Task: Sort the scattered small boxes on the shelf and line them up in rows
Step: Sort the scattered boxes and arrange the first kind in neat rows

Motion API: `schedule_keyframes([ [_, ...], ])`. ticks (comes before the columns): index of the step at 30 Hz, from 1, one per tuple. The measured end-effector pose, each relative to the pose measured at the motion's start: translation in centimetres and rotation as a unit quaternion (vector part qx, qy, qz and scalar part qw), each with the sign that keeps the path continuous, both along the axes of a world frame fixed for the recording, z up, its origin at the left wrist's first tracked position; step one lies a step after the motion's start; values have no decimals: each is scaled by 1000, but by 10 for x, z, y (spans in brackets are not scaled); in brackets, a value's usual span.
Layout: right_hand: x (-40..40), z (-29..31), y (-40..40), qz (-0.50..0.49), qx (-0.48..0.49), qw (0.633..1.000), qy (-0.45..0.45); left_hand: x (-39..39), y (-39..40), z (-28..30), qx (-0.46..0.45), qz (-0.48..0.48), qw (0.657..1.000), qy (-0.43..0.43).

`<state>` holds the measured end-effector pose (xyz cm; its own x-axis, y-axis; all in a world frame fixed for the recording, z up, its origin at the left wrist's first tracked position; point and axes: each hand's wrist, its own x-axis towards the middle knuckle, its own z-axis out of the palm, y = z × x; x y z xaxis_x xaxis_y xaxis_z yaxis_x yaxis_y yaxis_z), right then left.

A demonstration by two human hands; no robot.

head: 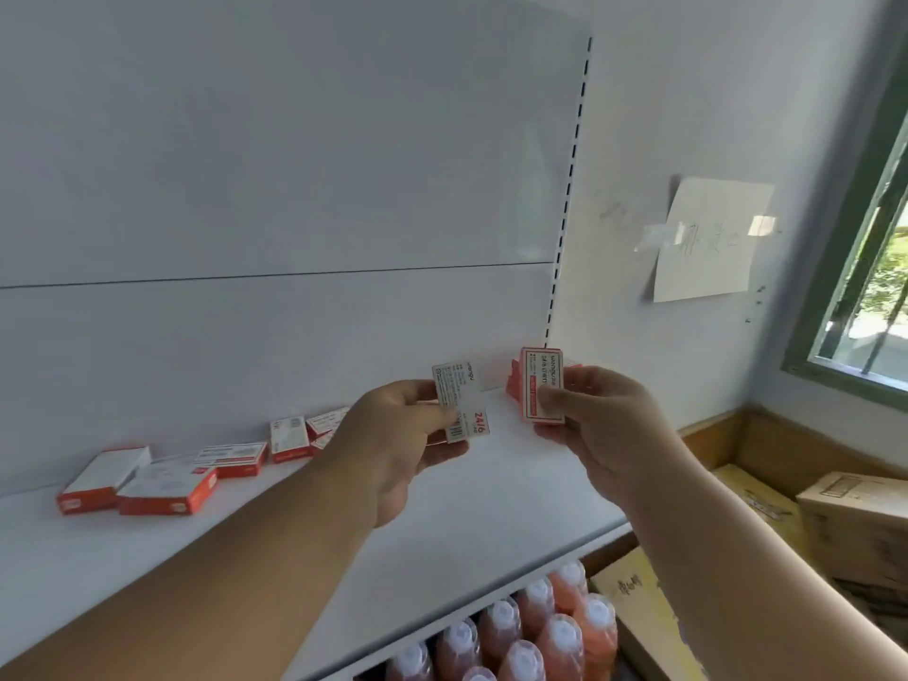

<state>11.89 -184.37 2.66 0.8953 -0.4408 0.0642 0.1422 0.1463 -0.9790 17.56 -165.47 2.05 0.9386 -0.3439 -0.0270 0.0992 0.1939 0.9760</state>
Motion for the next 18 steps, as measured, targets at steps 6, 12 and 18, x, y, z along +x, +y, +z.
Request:
schedule_keyframes([
  [6, 18, 12, -129, -13, -131, 991, 29, 10, -107, 1, 50, 30, 998, 18],
  [12, 66, 11, -186, 64, -238, 966, 75, 26, -170, 3, 61, 118, 989, 60],
  [18, 86, 6, -199, 139, -167, 974, 69, 17, -193, 14, -206, 53, 967, 138],
])
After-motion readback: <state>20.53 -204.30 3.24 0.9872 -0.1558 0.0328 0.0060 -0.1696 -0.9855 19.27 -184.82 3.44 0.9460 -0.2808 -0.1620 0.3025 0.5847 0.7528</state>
